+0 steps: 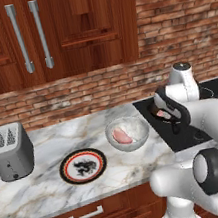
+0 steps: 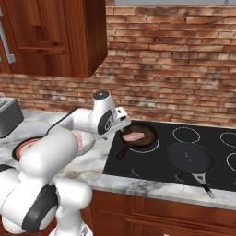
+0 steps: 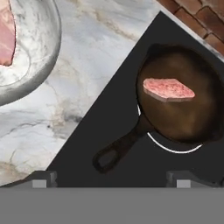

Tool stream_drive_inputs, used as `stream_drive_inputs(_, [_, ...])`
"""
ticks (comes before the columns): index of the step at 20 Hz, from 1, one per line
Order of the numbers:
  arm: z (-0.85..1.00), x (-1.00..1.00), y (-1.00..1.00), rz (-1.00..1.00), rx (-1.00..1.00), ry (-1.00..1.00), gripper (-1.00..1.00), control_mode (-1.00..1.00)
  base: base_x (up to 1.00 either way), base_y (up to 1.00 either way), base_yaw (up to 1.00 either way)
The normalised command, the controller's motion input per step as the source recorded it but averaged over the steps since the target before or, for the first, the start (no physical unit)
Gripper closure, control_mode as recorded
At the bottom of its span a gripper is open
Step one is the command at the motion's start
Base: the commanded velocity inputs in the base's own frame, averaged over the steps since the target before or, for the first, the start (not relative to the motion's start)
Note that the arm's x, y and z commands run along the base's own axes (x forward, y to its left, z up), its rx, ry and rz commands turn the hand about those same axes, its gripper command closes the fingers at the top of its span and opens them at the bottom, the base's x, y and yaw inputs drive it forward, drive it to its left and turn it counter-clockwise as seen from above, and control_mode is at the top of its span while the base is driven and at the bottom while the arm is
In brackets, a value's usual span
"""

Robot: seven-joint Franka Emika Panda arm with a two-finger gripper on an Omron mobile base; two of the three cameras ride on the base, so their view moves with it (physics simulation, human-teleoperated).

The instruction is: Place one of the steaks on the plate and the other in the bowl. Then place the bowl in the fridge.

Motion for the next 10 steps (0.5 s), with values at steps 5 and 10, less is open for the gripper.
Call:
stream_drive_inputs(5, [0.39, 0.63, -0.65, -0.08, 0.00, 0.09, -1.00, -1.00, 0.00, 0.00, 0.00])
stream_drive_inputs(10, [0.33, 0.58, -0.37, 0.03, 0.07, 0.12, -1.00, -1.00, 0.00, 0.00, 0.00])
